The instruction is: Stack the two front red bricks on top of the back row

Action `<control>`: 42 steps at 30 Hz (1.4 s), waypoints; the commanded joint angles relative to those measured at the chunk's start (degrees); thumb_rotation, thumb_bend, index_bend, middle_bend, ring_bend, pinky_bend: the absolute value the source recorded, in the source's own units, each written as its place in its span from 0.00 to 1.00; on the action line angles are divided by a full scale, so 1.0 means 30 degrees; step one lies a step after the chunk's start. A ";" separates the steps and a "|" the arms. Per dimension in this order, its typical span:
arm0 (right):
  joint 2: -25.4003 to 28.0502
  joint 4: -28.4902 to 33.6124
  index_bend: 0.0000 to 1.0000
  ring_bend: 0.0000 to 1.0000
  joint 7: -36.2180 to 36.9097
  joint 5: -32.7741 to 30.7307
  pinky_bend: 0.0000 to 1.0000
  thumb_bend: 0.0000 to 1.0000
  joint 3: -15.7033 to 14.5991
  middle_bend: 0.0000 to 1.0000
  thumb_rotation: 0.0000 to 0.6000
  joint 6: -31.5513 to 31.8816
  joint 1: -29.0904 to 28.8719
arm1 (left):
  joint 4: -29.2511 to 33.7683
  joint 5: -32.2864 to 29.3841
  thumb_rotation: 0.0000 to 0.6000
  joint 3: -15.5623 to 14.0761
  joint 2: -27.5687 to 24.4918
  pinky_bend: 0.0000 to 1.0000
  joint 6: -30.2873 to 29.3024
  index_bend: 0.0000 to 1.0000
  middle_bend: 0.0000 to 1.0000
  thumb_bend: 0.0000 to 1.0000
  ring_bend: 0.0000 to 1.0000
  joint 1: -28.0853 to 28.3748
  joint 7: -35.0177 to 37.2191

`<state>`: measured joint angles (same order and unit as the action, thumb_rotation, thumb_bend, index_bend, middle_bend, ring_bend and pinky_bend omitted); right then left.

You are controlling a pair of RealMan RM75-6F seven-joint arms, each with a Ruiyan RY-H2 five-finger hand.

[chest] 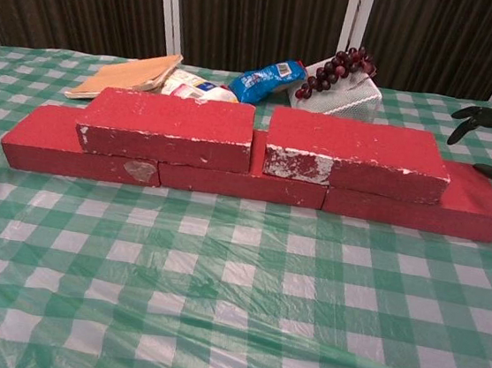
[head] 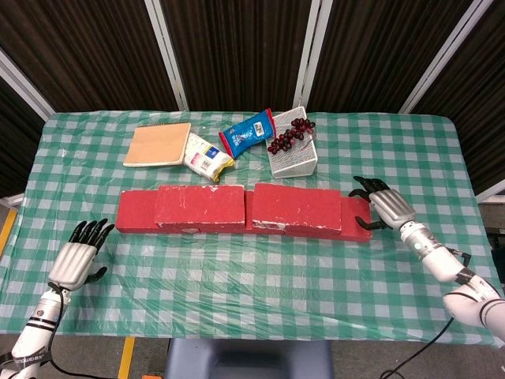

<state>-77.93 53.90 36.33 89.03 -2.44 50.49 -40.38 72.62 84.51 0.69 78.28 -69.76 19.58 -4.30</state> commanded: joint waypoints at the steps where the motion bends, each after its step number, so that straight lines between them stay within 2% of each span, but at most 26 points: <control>1: -0.0124 0.0025 0.34 0.00 0.0023 0.0031 0.11 0.51 0.0067 0.00 0.91 -0.0101 -0.0109 | -0.0008 -0.0014 1.00 -0.0005 -0.0005 0.04 0.0037 0.00 0.00 0.26 0.00 0.0008 0.0021; 35: -0.0525 0.0538 0.32 0.00 0.0411 0.0213 0.11 0.51 0.0172 0.00 0.89 -0.0316 -0.0410 | 0.0055 0.0113 1.00 0.0017 -0.0126 0.04 -0.0172 0.00 0.00 0.26 0.00 -0.0028 0.0231; 38: -0.0043 0.1028 0.24 0.00 0.0157 0.0077 0.11 0.49 0.0191 0.00 0.88 0.0509 0.0168 | 0.0173 0.0253 1.00 0.0022 -0.0184 0.04 -0.0481 0.00 0.00 0.26 0.00 -0.0107 0.0168; 42: 0.0983 0.2641 0.05 0.00 -0.1556 -0.0151 0.10 0.35 0.0285 0.00 0.86 0.2826 0.1623 | 0.0397 0.0475 1.00 0.0087 -0.0288 0.04 -0.1176 0.00 0.00 0.28 0.00 -0.0305 -0.0013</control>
<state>-77.07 58.67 35.02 89.10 -1.78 54.91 -38.33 73.51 85.66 0.85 77.56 -72.69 18.92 -4.13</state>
